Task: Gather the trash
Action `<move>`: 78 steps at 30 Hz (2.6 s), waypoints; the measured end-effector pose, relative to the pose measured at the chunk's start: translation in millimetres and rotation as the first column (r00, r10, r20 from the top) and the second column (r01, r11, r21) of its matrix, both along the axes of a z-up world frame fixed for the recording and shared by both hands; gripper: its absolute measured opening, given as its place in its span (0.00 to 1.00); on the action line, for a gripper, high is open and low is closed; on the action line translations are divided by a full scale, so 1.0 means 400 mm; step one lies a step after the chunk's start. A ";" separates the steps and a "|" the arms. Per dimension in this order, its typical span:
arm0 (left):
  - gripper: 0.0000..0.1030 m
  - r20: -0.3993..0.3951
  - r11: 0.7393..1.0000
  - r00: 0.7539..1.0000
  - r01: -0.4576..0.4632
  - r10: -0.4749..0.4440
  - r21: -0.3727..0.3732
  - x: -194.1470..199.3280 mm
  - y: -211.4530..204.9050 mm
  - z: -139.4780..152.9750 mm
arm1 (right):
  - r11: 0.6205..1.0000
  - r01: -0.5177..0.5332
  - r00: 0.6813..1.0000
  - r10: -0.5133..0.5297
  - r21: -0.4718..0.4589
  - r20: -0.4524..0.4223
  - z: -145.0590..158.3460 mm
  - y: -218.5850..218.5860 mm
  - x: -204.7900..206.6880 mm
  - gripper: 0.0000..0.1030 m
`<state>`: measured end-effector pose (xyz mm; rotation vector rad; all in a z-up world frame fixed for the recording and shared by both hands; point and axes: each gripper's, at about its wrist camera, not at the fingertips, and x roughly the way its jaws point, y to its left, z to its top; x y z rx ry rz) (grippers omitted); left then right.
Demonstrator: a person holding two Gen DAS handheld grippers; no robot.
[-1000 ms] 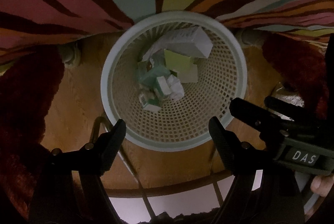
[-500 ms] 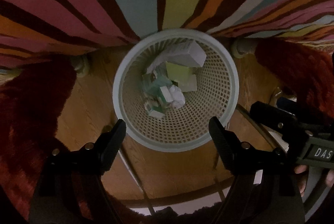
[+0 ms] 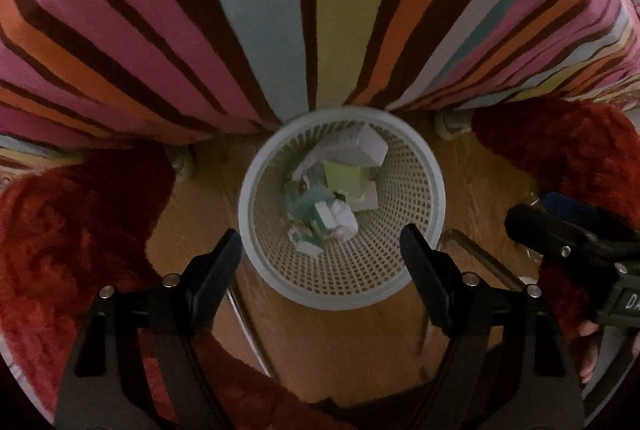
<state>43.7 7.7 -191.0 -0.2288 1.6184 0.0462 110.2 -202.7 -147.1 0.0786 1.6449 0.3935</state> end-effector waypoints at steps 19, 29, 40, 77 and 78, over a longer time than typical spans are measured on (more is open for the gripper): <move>0.77 0.340 0.996 0.939 0.027 -0.055 0.087 0.010 -0.019 0.188 | 0.998 -0.046 0.933 0.026 0.048 0.358 0.182 0.004 0.005 0.93; 0.77 0.426 0.998 0.904 -0.015 -0.014 0.065 0.010 0.005 0.237 | 0.996 -0.086 0.843 0.061 0.023 0.534 0.254 0.017 0.006 0.93; 0.77 0.532 0.994 0.846 -0.063 0.005 0.091 0.020 0.025 0.340 | 0.993 -0.112 0.769 0.064 0.035 0.636 0.318 0.044 0.020 0.93; 0.77 0.647 0.982 0.760 -0.071 -0.061 0.176 0.079 0.003 0.484 | 0.982 -0.187 0.646 0.095 0.036 0.757 0.443 0.058 0.049 0.93; 0.77 0.647 0.982 0.760 -0.070 -0.063 0.177 0.081 0.002 0.486 | 0.982 -0.186 0.640 0.094 0.035 0.763 0.449 0.058 0.049 0.93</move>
